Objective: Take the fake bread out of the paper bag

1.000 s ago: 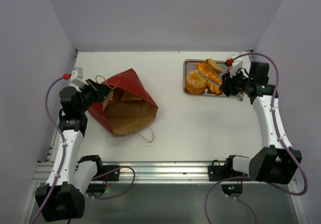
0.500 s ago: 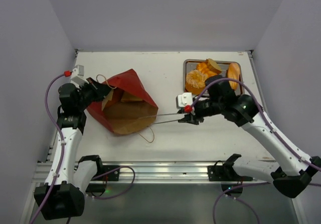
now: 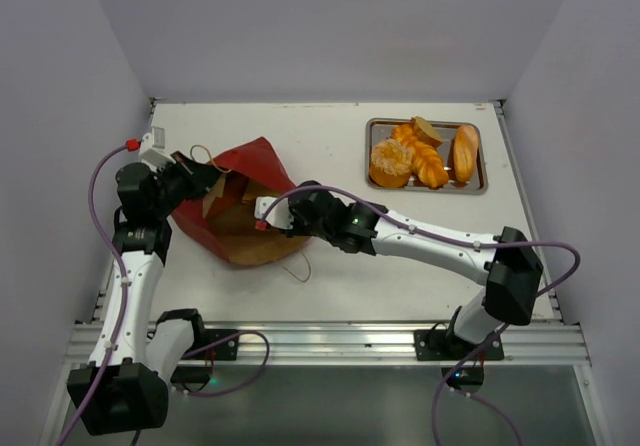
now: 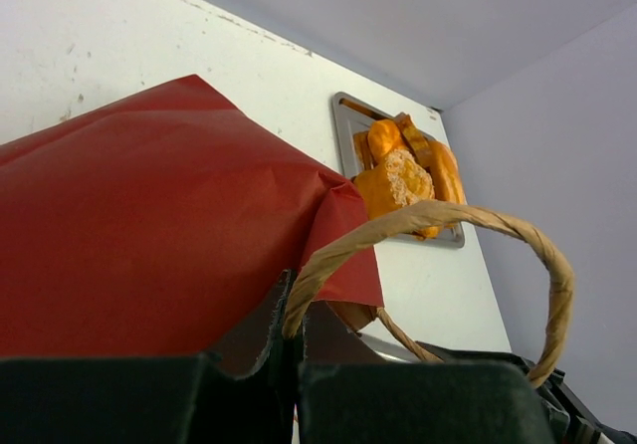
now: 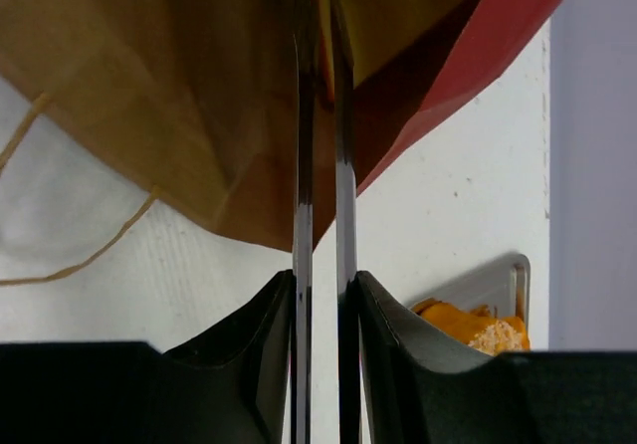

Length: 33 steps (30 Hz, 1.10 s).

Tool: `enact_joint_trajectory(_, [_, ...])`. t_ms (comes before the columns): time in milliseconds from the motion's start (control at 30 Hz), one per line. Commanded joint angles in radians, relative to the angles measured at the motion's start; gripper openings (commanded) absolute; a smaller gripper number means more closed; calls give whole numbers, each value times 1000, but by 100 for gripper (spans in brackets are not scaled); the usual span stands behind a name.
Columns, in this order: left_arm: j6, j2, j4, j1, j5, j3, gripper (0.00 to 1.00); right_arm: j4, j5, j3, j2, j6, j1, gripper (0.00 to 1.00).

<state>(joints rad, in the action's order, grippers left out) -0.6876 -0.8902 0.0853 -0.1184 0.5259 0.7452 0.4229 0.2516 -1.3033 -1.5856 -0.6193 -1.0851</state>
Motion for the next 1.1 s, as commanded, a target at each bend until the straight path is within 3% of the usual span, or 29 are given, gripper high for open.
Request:
enact_joint_trajectory(0, [-10, -4, -1, -6, 3, 39, 0, -161, 208, -27, -13, 3, -22, 36])
enact_joint_trajectory(533, [-39, -3, -67, -6, 3, -7, 0, -79, 172, -11, -42, 27, -81, 41])
enact_joint_trajectory(1067, [-49, 7, -67, -6, 2, -6, 0, -113, 294, -5, -154, 4, -93, 42])
